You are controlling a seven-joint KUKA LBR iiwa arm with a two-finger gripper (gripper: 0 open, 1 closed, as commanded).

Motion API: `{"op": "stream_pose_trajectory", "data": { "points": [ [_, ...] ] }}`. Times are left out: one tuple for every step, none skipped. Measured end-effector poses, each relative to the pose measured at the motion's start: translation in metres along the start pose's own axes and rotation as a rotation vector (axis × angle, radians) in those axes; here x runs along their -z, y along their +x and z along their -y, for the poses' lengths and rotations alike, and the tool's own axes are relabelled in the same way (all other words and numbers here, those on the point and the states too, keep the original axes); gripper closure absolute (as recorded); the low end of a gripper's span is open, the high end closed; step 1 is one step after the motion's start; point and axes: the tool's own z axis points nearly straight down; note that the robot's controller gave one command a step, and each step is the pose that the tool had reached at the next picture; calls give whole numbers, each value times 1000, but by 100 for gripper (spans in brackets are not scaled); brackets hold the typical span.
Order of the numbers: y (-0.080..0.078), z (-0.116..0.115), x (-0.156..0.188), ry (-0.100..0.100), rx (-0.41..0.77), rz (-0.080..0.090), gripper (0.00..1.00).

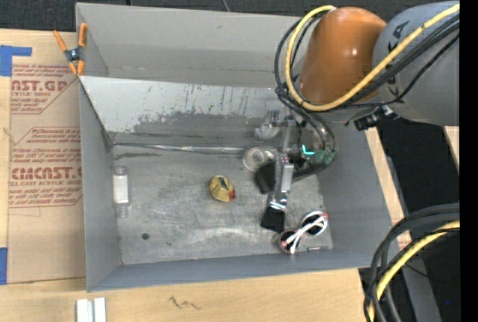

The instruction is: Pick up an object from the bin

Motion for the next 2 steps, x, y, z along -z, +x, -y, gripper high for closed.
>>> {"op": "stream_pose_trajectory", "data": {
  "points": [
    [-2, 0, 4, 0, 0, 8, 0],
    [36, -18, -27, 1, 82, 9, 0]
  ]
}}
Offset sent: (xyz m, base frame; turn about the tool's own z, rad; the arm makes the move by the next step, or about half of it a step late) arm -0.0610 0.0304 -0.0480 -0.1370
